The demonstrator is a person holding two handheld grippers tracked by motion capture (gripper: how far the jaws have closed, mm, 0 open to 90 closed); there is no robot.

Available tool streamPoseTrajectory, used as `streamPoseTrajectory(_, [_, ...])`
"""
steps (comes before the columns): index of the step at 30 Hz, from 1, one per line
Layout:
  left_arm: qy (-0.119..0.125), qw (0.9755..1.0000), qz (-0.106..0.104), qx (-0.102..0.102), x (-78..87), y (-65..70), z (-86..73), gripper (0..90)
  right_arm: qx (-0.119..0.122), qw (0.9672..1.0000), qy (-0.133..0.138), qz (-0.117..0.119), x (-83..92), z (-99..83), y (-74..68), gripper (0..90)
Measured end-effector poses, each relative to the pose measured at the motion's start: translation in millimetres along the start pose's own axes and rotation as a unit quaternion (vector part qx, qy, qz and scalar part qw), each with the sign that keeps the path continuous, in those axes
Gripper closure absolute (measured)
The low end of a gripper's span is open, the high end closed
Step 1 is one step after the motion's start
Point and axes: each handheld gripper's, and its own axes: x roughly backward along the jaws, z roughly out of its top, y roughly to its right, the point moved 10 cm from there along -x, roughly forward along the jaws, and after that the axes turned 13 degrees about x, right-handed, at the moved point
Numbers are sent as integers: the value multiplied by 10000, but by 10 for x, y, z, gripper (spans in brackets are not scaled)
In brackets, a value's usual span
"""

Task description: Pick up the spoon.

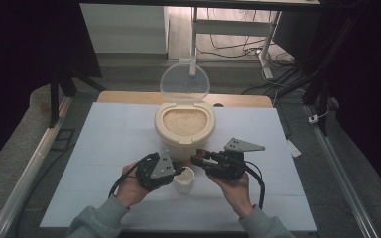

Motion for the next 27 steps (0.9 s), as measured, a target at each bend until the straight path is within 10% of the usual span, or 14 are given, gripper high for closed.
streamPoseTrajectory(10, [-86, 10000, 15, 7, -30, -33, -50, 793, -147, 9976, 405, 539, 13, 124, -126, 819])
streamPoseTrajectory(21, [-7, 9999, -40, 127, -2, -47, -41, 774, -97, 9962, 607, 620, 8, 157, -155, 831])
streamPoseTrajectory(27, [138, 9992, 107, 352, 52, -90, -83, 514, -65, 9951, 787, 586, 57, 213, -142, 831])
